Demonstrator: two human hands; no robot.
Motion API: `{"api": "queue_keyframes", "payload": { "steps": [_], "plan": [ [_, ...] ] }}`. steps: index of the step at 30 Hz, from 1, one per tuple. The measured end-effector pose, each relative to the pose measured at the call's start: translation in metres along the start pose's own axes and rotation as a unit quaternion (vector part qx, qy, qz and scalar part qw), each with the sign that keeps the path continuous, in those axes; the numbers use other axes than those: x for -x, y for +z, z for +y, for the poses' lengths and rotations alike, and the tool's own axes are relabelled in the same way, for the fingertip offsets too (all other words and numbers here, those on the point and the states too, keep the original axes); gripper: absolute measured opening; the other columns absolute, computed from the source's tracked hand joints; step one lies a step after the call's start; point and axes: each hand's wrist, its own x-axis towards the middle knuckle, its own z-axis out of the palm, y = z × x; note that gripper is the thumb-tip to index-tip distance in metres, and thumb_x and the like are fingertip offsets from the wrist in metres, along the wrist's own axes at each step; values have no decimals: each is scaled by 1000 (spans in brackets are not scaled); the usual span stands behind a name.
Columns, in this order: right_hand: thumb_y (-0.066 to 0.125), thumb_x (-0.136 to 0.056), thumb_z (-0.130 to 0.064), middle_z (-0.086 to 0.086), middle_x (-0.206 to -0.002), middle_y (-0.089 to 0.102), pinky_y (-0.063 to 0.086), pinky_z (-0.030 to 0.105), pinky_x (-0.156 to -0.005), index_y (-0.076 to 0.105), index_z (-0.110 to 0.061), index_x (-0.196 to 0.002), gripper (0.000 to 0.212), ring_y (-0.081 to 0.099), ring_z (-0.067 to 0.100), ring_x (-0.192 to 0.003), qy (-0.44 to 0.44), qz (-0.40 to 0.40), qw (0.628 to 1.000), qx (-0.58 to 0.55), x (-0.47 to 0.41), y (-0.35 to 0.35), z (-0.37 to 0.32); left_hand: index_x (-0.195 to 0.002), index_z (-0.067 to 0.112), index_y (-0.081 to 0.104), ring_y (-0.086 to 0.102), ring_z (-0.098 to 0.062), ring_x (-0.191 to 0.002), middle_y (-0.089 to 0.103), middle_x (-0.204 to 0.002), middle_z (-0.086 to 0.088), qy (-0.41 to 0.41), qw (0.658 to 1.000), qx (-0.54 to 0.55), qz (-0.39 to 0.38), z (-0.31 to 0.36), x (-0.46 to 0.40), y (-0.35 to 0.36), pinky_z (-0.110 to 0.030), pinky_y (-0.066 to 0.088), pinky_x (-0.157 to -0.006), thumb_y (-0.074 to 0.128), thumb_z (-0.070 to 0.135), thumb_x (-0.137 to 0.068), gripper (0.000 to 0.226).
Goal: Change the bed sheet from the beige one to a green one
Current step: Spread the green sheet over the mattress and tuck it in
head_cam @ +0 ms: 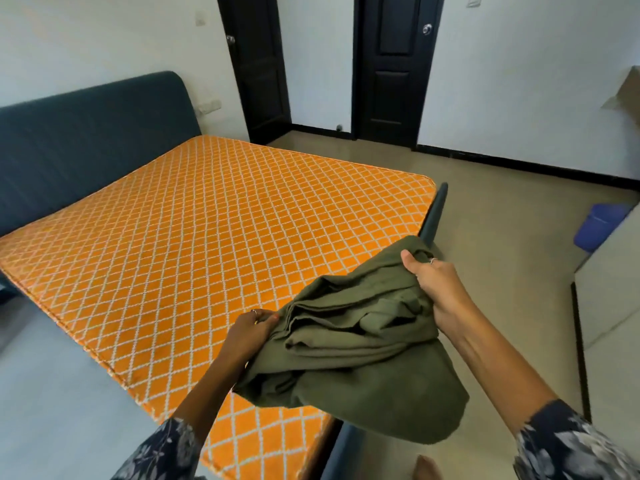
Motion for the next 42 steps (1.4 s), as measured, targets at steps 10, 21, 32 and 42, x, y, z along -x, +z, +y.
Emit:
{"api": "queue_keyframes", "payload": {
  "steps": [10,21,32,42],
  "plan": [
    [61,-92,-36,7,-89,63,47,30,-52,55,-7,-107,34,61,22,-73,46,-49,997,-29,-181,-10,-114,-98,20,72,68,-13,-86,74,-92,-3,110,974,-70,185,134,-106,110,-30,50,-72,56,27,-96,18],
    [62,-91,-35,8,-98,66,50,24,-47,52,-3,-128,50,65,19,-75,55,-101,993,-7,-333,-6,-166,-103,12,69,60,0,-80,68,-94,2,373,919,10,125,251,-211,211,-16,47,-69,60,23,-90,20],
    [64,-91,-29,11,-100,72,56,31,-60,62,-5,-111,32,72,25,-82,48,-198,979,-5,-456,57,-212,-113,8,65,60,-8,-94,63,-108,-1,375,904,-39,202,284,-342,203,-18,46,-82,53,31,-94,33],
    [64,-91,-30,13,-104,71,56,34,-66,61,-2,-114,37,71,28,-88,68,-267,961,17,-528,105,-228,-115,-2,64,64,-28,-97,64,-107,-14,367,863,-157,308,295,-401,206,-33,52,-82,50,34,-96,43]
  ]
}}
